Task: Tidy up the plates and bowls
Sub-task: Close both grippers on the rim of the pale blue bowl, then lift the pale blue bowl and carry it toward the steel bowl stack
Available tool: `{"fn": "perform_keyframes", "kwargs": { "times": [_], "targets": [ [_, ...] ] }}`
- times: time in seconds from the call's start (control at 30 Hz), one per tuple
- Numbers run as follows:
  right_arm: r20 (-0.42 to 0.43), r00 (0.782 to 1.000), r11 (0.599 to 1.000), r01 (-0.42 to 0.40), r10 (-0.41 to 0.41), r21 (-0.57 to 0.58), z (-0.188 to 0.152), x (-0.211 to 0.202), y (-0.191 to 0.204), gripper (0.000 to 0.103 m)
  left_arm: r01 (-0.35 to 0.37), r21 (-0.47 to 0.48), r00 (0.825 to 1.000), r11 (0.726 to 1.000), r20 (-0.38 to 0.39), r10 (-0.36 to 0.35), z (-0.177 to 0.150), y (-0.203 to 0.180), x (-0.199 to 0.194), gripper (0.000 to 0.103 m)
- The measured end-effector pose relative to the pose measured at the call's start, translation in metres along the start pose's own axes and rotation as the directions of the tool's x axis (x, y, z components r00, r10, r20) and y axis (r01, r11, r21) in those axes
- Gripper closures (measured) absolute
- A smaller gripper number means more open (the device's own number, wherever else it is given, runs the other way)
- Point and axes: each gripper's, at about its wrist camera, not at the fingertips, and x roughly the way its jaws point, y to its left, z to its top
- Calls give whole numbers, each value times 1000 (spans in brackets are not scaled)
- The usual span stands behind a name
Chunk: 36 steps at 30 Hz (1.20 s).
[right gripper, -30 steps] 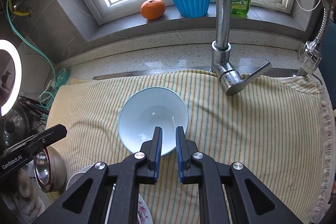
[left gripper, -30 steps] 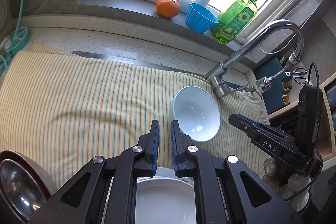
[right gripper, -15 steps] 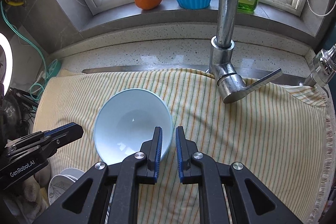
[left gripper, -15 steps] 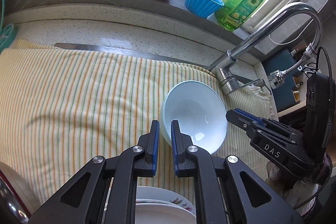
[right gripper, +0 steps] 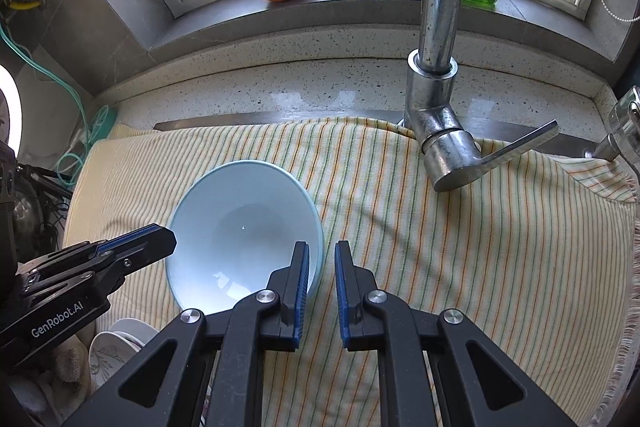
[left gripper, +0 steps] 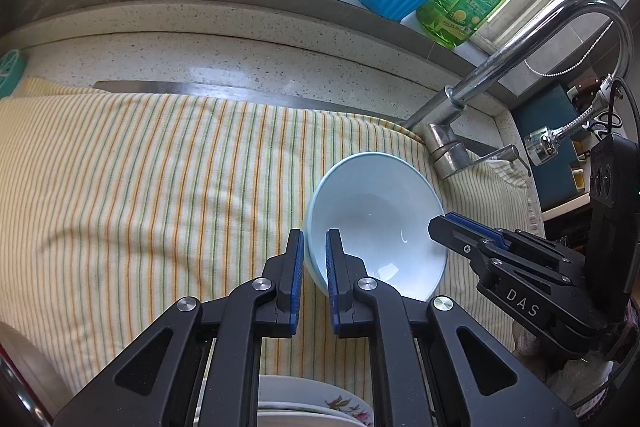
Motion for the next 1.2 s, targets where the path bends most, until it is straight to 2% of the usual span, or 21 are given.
{"fn": "perform_keyframes", "kwargs": {
  "times": [0.37, 0.73, 1.2],
  "targets": [
    [-33, 999, 999, -22, 22, 25, 1, 10, -3, 91, 6, -17, 1000, 1000, -22, -7, 1, 5, 10, 95],
    [-34, 999, 1000, -7, 8, 14, 3, 13, 4, 95, 7, -12, 1000, 1000, -22, -8, 1, 5, 11, 96],
    [-5, 1000, 1000, -9, 9, -1, 6, -13, 22, 95, 17, 1, 999, 1000, 33, -17, 1, 12, -23, 96]
  ]
}}
